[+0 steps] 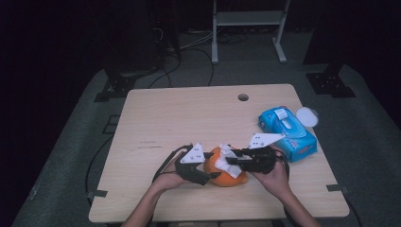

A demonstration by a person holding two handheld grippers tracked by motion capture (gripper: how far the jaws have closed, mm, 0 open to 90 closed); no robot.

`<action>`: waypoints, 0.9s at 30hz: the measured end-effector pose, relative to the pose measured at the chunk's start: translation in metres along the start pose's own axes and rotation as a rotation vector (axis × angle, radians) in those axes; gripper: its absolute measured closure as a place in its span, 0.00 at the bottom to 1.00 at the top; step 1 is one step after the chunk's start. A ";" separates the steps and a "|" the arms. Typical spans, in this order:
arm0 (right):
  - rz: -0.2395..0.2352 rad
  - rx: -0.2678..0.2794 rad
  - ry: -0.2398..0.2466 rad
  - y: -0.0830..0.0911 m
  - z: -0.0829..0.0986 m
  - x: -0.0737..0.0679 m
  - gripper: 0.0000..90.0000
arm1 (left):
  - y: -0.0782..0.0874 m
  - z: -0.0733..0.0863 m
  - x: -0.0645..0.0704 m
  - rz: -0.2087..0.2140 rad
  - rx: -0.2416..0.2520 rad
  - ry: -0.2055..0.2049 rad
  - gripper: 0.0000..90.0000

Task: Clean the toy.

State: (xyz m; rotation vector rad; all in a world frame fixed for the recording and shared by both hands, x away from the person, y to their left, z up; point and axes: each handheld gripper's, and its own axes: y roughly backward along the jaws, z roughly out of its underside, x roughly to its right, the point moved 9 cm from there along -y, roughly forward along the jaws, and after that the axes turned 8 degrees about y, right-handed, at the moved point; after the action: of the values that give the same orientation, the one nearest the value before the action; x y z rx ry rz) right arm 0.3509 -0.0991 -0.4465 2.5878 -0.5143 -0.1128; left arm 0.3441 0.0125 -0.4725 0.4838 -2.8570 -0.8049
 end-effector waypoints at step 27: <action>0.026 -0.017 0.089 -0.013 -0.011 -0.022 0.90 | -0.004 0.000 0.006 -0.016 -0.027 -0.045 0.34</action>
State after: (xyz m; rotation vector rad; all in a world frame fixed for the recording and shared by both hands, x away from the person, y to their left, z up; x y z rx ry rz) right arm 0.3369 -0.0755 -0.4436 2.5552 -0.5121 0.0065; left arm 0.3392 0.0076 -0.4741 0.4920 -2.8827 -0.8674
